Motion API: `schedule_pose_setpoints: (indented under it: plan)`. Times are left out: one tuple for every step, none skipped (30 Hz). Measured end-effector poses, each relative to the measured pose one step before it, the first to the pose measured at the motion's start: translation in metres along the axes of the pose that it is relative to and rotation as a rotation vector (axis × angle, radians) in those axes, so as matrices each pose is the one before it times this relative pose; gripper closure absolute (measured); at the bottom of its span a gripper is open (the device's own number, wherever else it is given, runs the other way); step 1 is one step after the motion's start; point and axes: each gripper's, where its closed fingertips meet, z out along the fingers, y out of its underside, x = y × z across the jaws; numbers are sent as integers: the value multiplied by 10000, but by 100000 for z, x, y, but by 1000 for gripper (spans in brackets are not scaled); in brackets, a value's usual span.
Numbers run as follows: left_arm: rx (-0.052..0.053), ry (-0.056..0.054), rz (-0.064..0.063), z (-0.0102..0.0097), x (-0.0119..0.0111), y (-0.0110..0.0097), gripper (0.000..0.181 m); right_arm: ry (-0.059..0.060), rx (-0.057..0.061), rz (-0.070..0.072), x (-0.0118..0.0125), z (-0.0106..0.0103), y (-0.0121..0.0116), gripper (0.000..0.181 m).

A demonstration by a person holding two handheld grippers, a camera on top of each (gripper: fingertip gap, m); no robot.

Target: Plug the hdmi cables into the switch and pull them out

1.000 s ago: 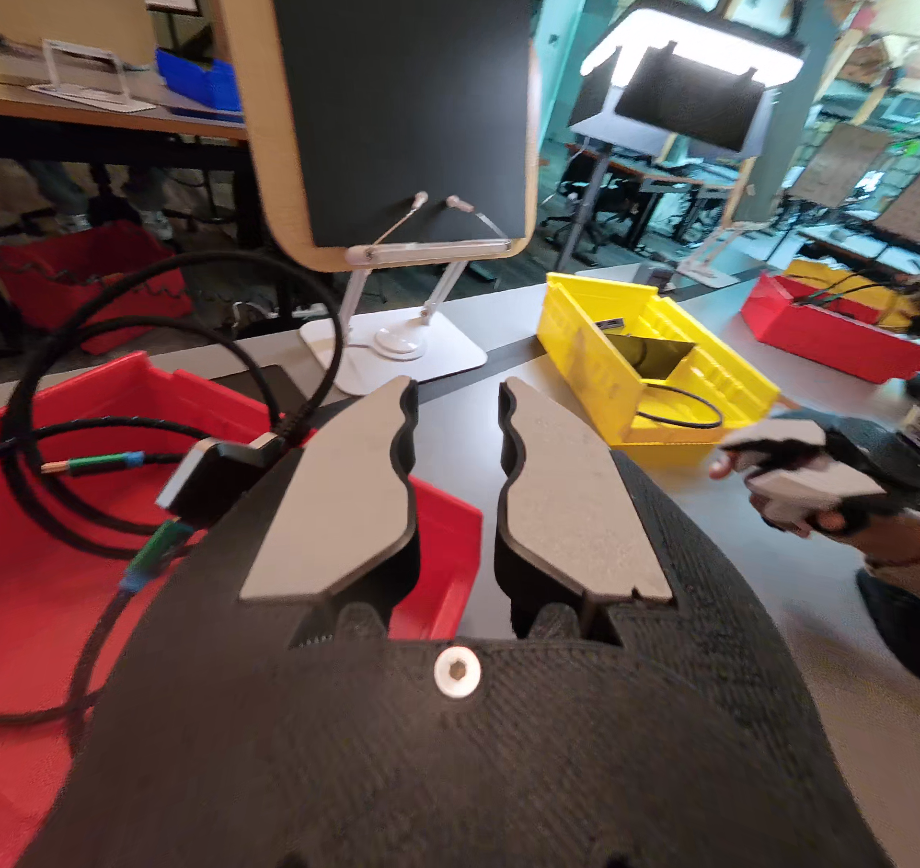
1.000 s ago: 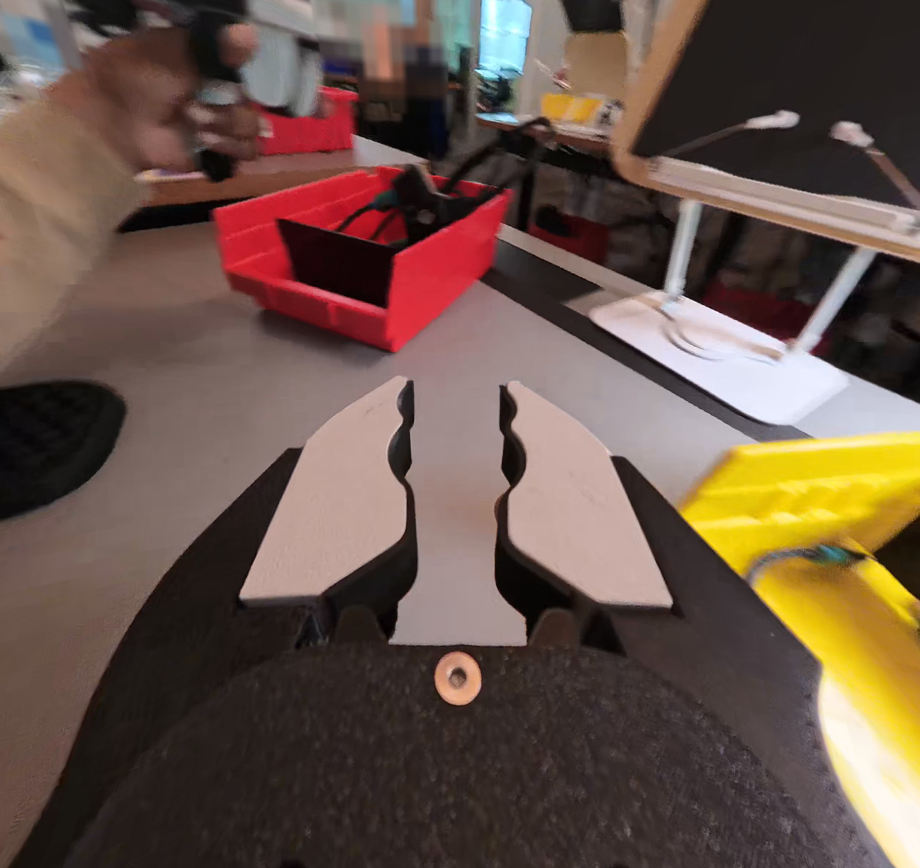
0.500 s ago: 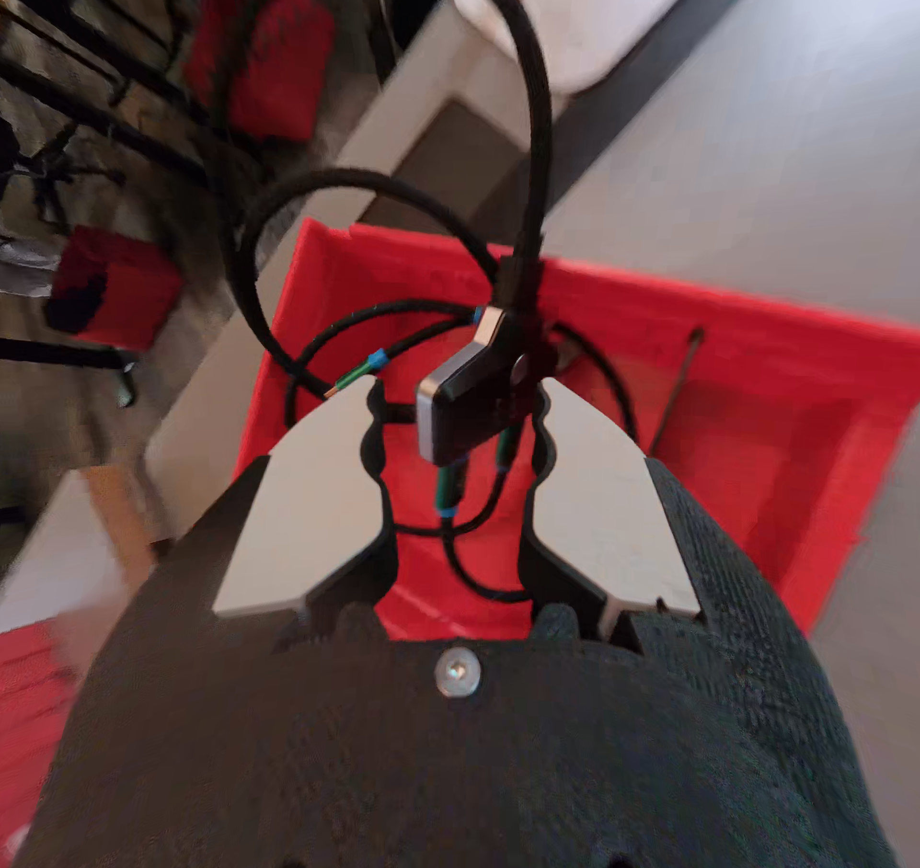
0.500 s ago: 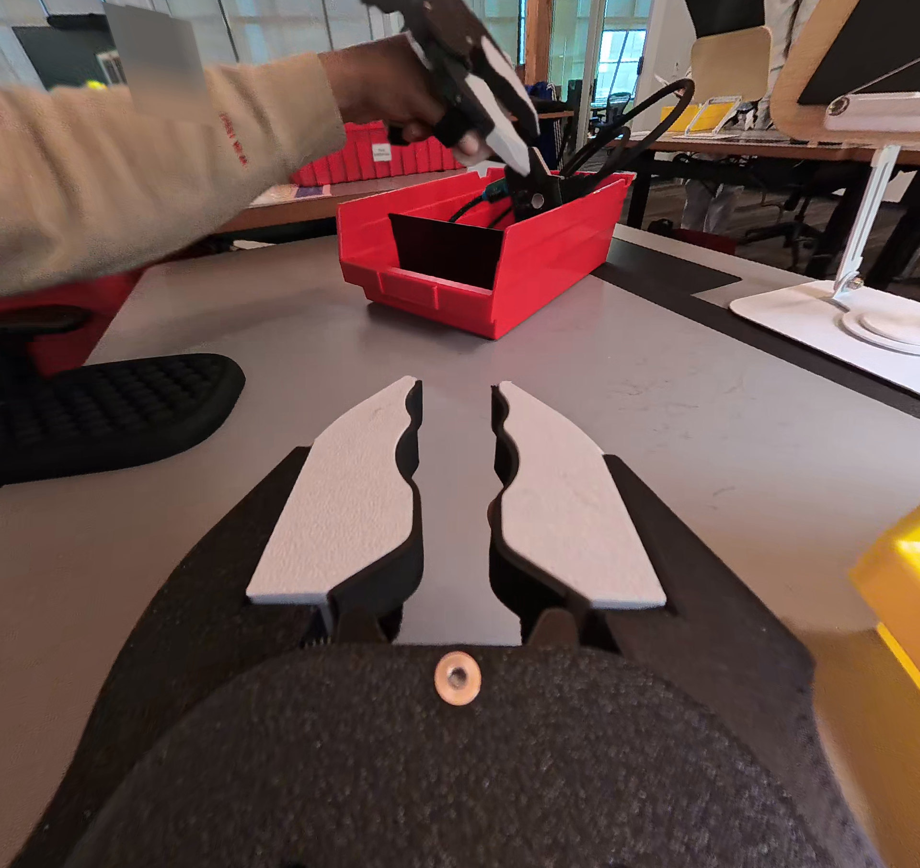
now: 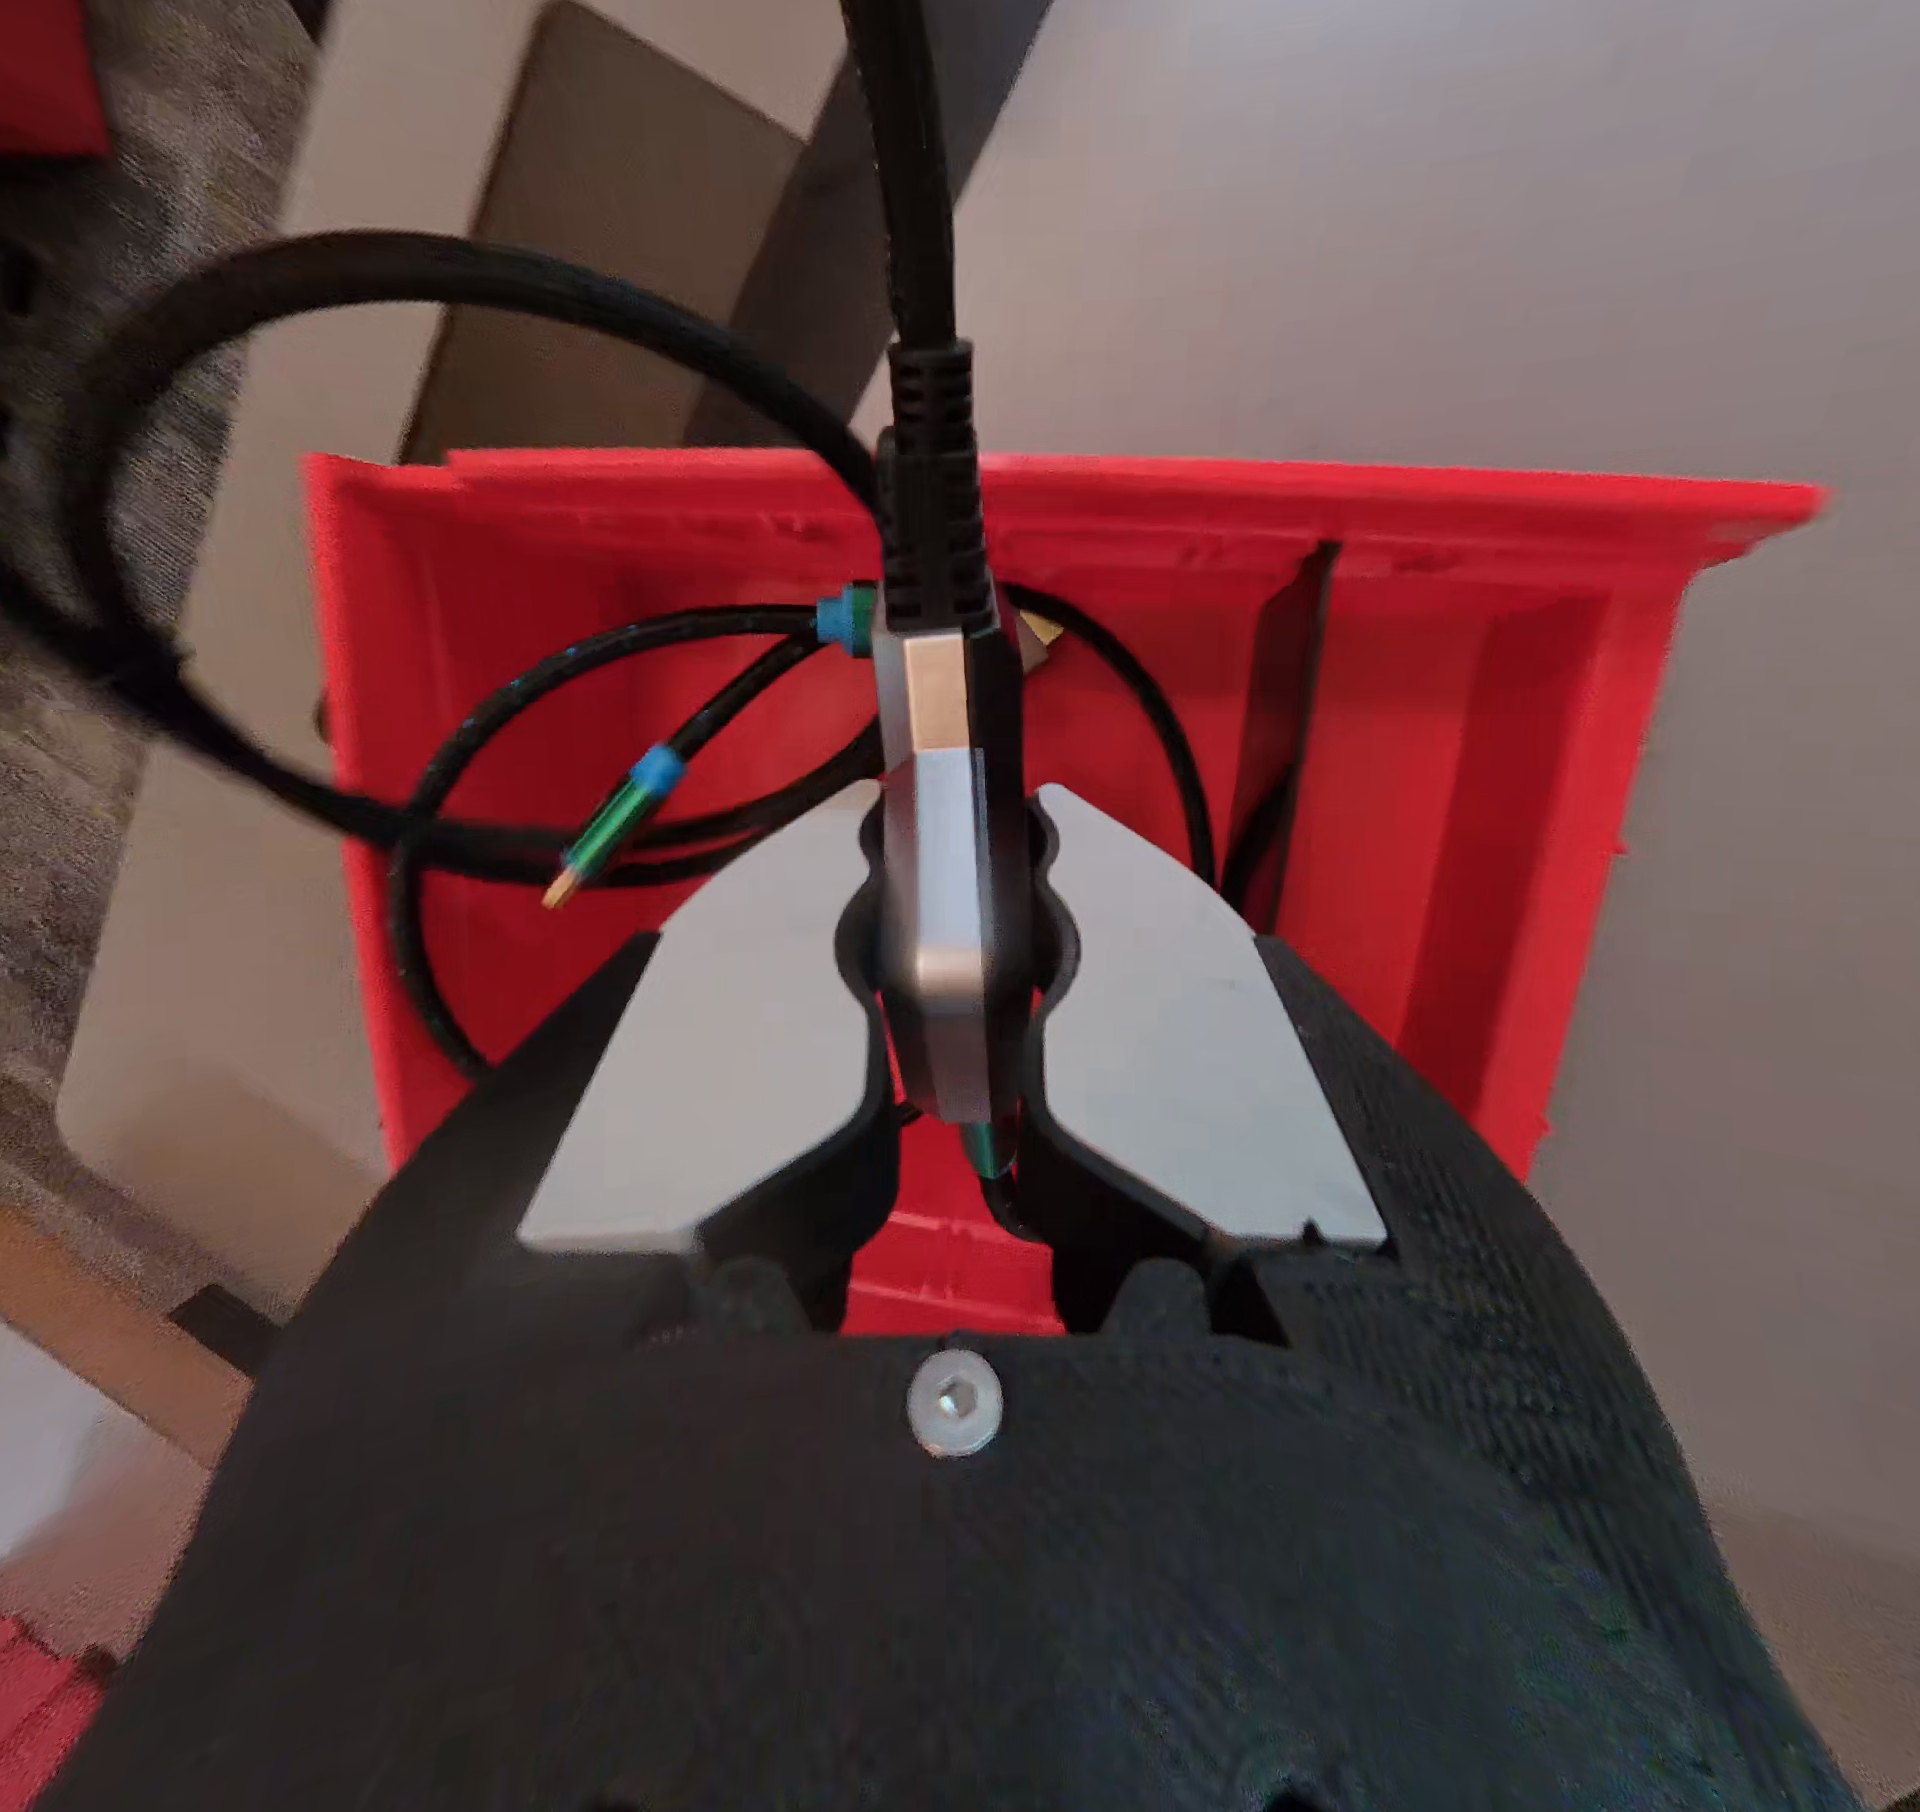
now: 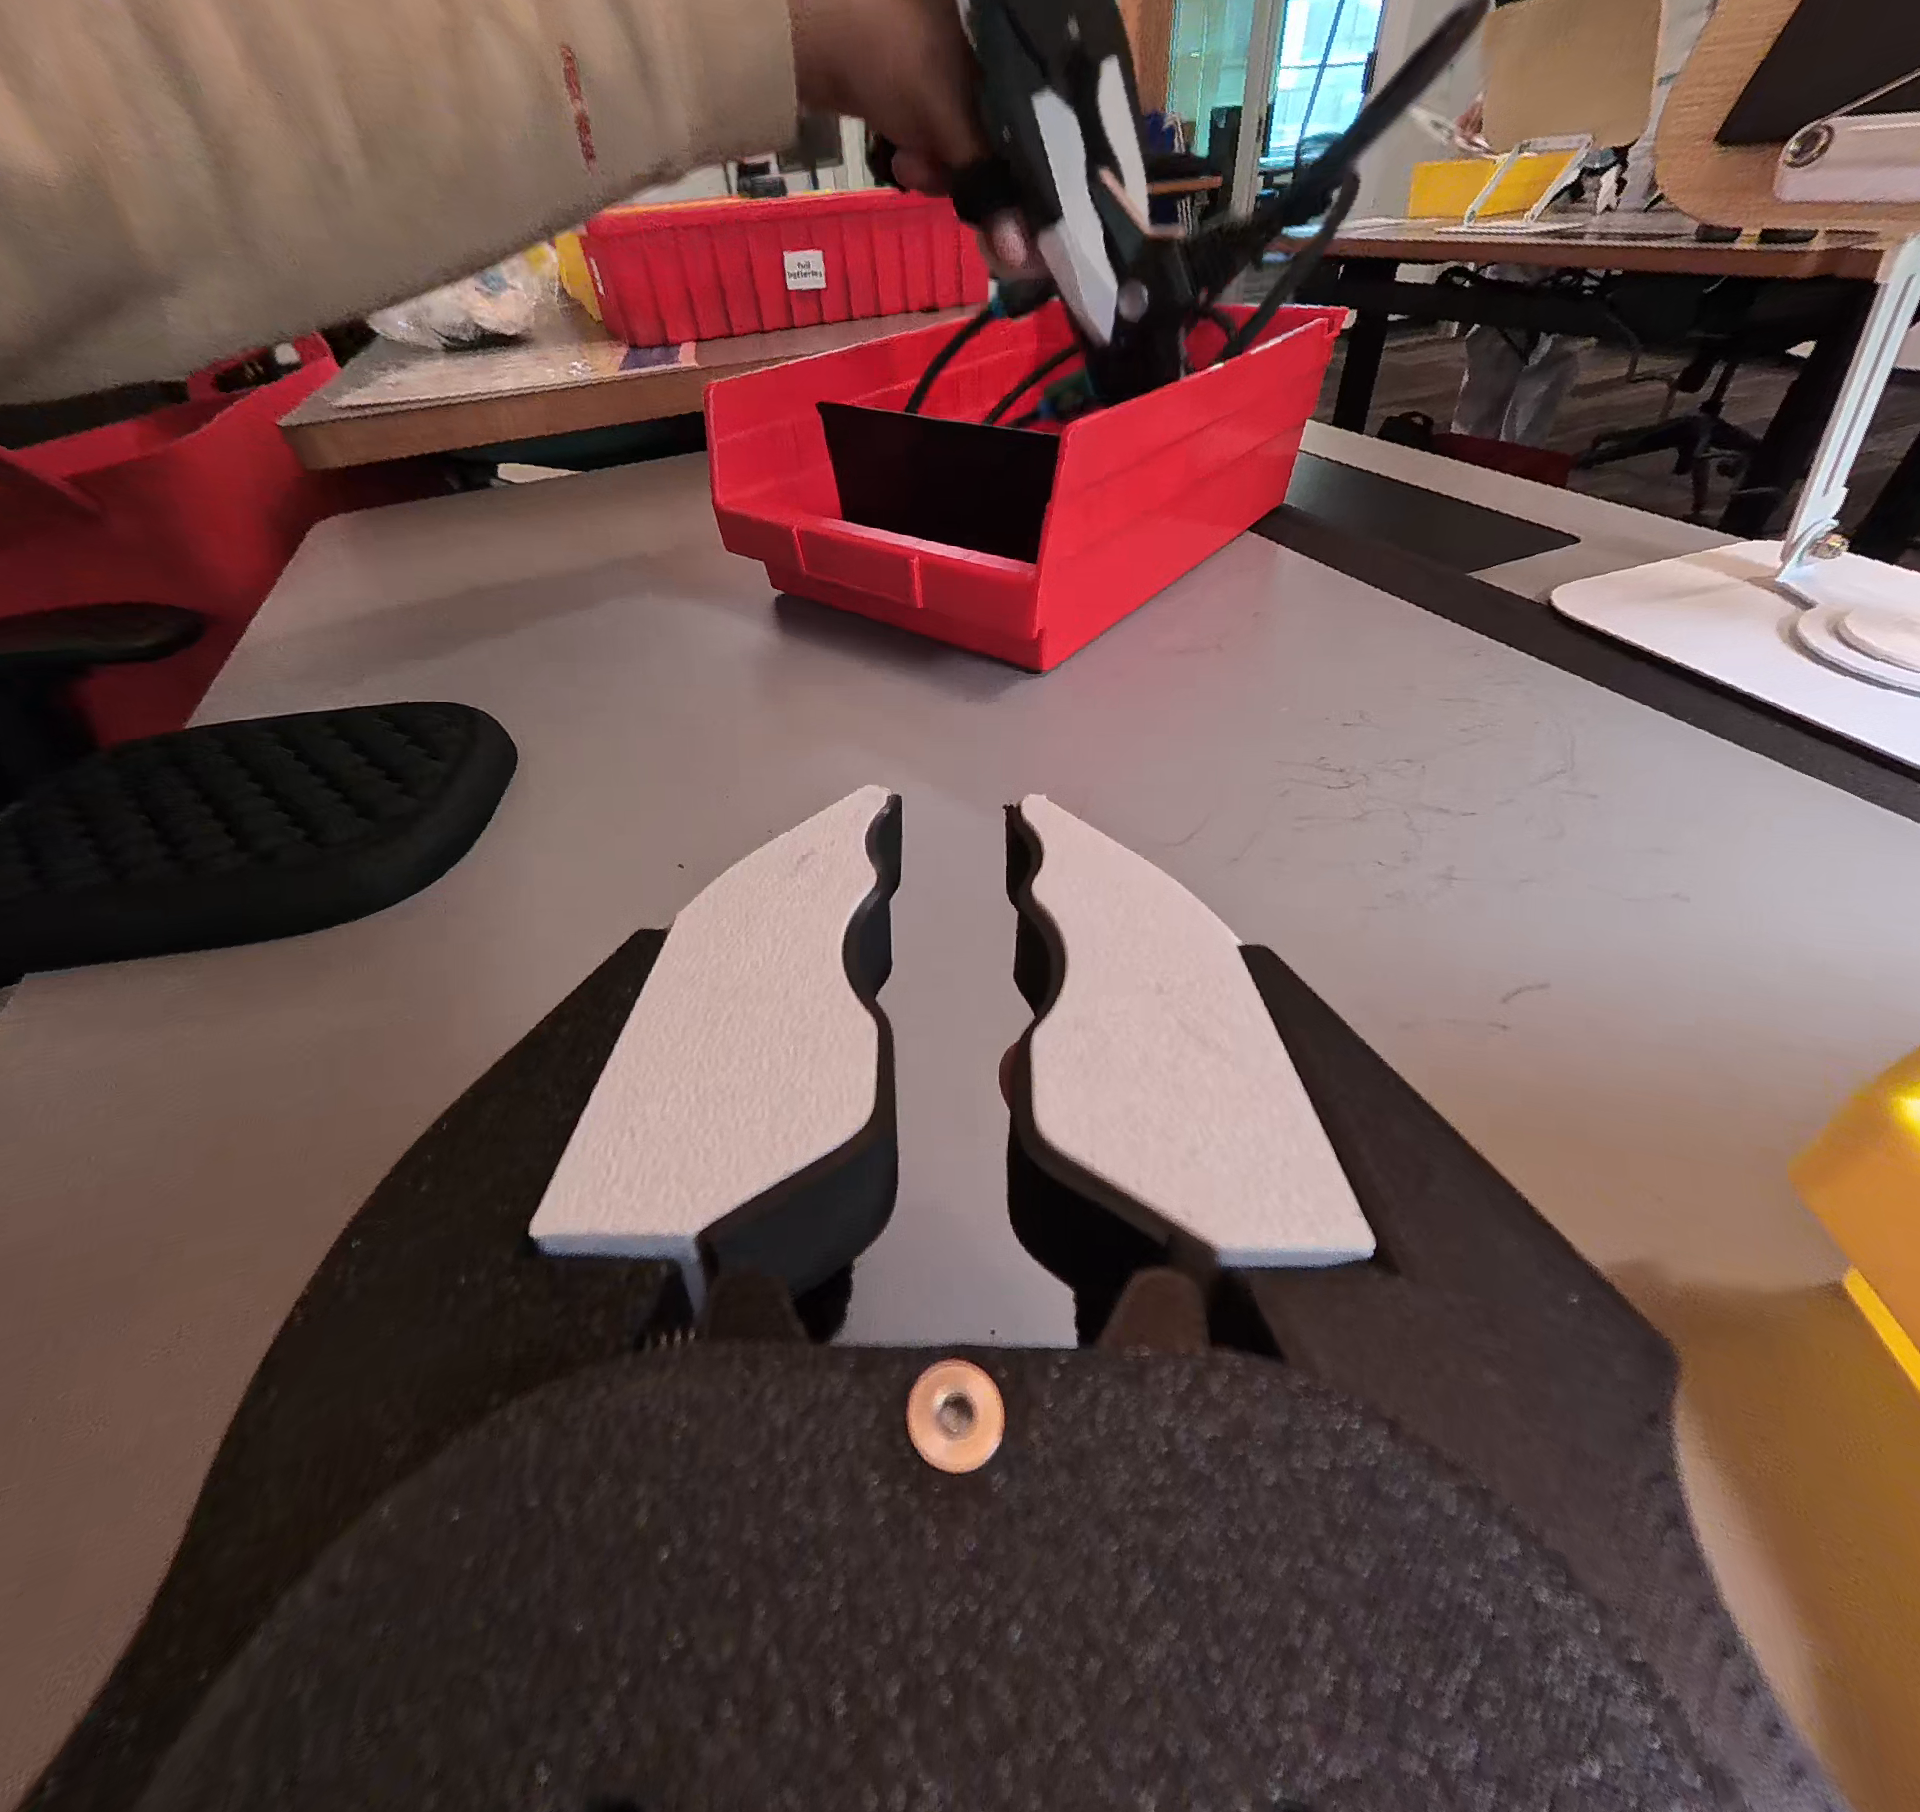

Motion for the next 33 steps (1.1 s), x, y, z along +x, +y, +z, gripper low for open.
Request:
schedule_pose_setpoints:
  plan:
    - [363,-83,-51,-1374,1,-327,158,-7,-15,-21,-30,13,19,163]
    - [336,-117,-28,-1427,-7,-365,158,-2,-7,-37,-41,12,12,163]
    - [320,-141,-24,-1460,3,-441,158,2,-20,-45,-43,10,18,163]
    - [340,-142,-17,-1463,60,-555,158,9,-22,-48,-45,26,18,164]
    - [381,-157,-2,-1458,97,-712,158,22,-9,-47,-24,17,13,164]
    - [386,-194,31,-1424,125,-810,158,27,2,-43,-15,-6,-8,164]
    - [367,-179,84,-1377,220,-893,158,39,6,-28,0,-2,-14,164]
    - [400,-164,99,-1323,304,-1017,158,35,16,-32,4,-25,-34,164]
    - [438,-121,83,-1265,410,-1147,158,48,6,-39,32,-23,-42,165]
    - [439,-89,87,-1153,494,-1218,158,71,31,-56,64,-66,-128,165]
    - [431,-47,77,-1059,582,-1257,158,75,66,-71,100,-95,-229,165]
    - [443,-5,29,-963,669,-1356,158,67,71,-73,136,-112,-336,165]
    - [423,63,-4,-852,788,-1374,158,89,118,-36,213,-136,-533,165]
    - [358,79,7,-741,834,-1334,158,86,194,24,244,-151,-840,164]
    - [327,50,8,-624,818,-1293,158,38,255,56,164,-133,-1164,164]
    - [315,127,-57,-478,900,-1225,158,13,255,34,69,-91,-1423,164]
    - [292,313,-179,-283,1136,-1123,158,64,231,-50,5,-21,-1626,164]
    - [245,421,-210,-12,1308,-953,158,60,303,-215,-131,30,-1895,164]
    - [247,353,-169,215,1309,-832,158,127,238,-362,-89,196,-1924,164]
    - [199,390,-82,391,1401,-630,158,228,66,-428,105,376,-1768,162]
    - [241,372,-29,503,1401,-556,158,175,29,-413,90,446,-1720,160]
    - [254,310,-131,599,1243,-439,158,210,89,-291,201,390,-1774,158]
    - [307,336,-153,658,1216,-375,158,246,239,-175,292,276,-1865,158]
    - [346,332,-92,699,1118,-269,158,196,181,-105,272,220,-1666,159]
    - [395,327,-71,723,1025,-174,158,104,33,-79,187,217,-1300,159]
    - [444,311,-114,747,870,-94,158,3,-175,5,119,197,-806,159]
    - [444,261,-170,772,678,6,158,-298,-365,32,-259,154,-303,158]
    - [480,241,-149,766,547,92,158,-581,-384,9,-696,40,-1,156]
    - [531,247,-165,724,454,139,158,-508,-368,45,-632,-46,264,156]
    - [542,237,-235,673,307,190,158,-191,-146,-16,-247,-107,249,156]
    - [545,218,-195,604,203,231,158,86,-83,-35,182,-129,373,156]
    - [523,190,-161,519,80,267,158,116,-276,83,361,-44,707,156]
    - [482,127,-200,471,-96,292,159,-65,-369,194,217,55,846,153]
